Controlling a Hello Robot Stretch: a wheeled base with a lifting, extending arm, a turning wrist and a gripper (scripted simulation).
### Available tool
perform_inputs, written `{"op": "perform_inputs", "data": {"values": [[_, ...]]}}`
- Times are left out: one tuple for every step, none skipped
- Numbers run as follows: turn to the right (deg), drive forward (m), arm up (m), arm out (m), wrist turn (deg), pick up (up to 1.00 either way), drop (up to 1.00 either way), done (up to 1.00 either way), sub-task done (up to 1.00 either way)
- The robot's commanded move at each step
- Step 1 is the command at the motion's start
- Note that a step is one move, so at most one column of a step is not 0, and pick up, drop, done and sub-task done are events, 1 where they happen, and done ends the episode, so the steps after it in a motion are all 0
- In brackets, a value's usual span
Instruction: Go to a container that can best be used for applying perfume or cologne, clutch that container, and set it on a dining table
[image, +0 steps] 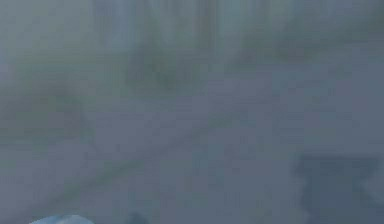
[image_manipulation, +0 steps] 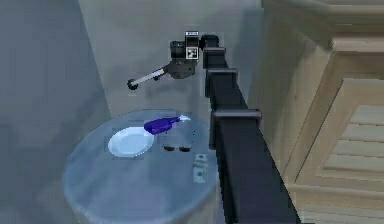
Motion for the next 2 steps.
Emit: {"op": "perform_inputs", "data": {"values": [[0.0, 0.00, 0.00, -0.10, 0.0, 0.00, 0.00, 0.00, 0.00], [0.0, 0.00, 0.00, 0.00, 0.0, 0.00, 0.00, 1.00, 0.00]]}}
